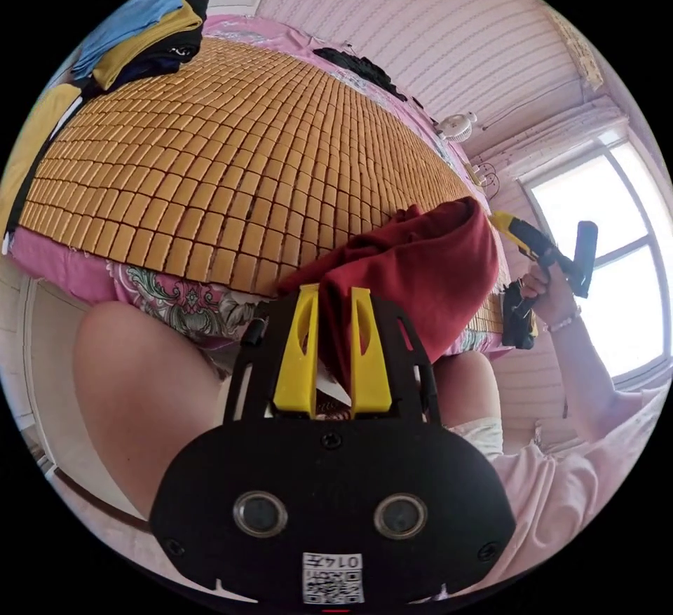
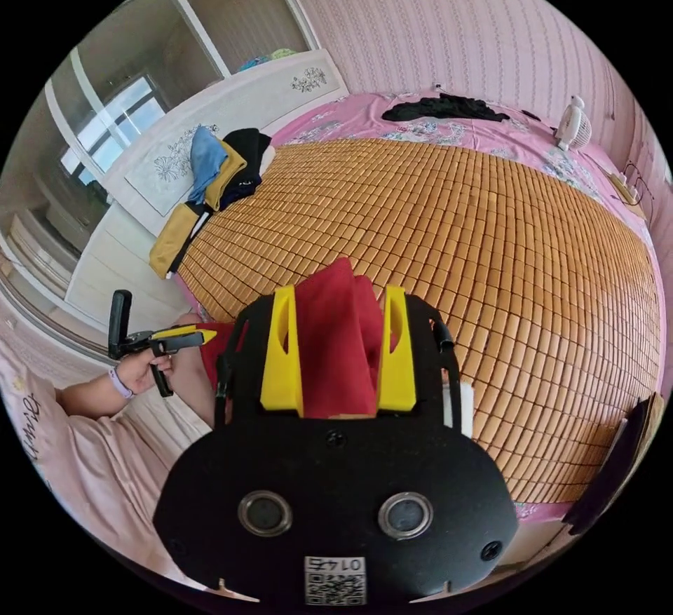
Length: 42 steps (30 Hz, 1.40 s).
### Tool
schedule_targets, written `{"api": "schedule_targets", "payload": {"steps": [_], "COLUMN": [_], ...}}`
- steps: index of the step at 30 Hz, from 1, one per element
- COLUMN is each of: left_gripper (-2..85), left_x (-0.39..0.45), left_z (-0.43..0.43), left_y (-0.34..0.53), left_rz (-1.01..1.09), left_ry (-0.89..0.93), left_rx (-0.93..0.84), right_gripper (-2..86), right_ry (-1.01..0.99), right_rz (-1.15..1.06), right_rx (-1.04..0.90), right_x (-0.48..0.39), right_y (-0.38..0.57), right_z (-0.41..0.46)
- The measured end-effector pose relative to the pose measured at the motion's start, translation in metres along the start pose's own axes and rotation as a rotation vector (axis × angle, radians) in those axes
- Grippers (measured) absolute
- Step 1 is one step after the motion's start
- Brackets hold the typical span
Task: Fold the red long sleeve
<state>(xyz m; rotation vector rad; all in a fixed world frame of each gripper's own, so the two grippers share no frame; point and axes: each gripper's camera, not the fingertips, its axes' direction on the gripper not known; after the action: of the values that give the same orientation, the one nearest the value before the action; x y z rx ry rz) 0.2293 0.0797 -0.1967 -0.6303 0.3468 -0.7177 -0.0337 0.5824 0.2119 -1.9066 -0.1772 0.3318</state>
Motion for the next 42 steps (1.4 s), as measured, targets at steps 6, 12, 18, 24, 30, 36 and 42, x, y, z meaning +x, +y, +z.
{"api": "schedule_targets", "payload": {"steps": [6, 12, 18, 24, 30, 36, 42], "left_gripper": [9.8, 13.8, 12.8, 4.7, 4.1, 3.9, 3.5], "left_x": [-0.014, 0.0, 0.026, 0.057, 0.122, 0.216, 0.327], "left_z": [0.002, 0.017, 0.037, 0.029, 0.006, -0.027, -0.032], "left_y": [-0.001, -0.005, -0.013, -0.018, -0.016, -0.005, -0.027], "left_rz": [-0.089, -0.046, 0.025, 0.06, 0.269, 0.547, 0.801], "left_ry": [0.012, -0.046, -0.132, -0.107, -0.069, 0.025, 0.177], "left_rx": [-0.017, -0.04, -0.095, -0.082, -0.054, -0.006, 0.021], "right_gripper": [18.1, 16.6, 11.1, 8.2, 7.3, 5.7, 3.8], "right_ry": [0.006, -0.019, -0.197, -0.222, -0.307, -0.305, -0.306], "right_rz": [-0.105, -0.093, -0.024, -0.091, -0.08, 0.102, 0.253], "right_rx": [-0.25, -0.54, -0.584, -0.294, 0.012, 0.269, 0.473], "right_x": [0.009, 0.032, 0.062, 0.067, 0.084, 0.114, 0.156], "right_y": [-0.077, -0.093, -0.081, -0.019, 0.1, 0.252, 0.373], "right_z": [0.071, 0.145, 0.158, 0.099, 0.013, -0.046, -0.074]}}
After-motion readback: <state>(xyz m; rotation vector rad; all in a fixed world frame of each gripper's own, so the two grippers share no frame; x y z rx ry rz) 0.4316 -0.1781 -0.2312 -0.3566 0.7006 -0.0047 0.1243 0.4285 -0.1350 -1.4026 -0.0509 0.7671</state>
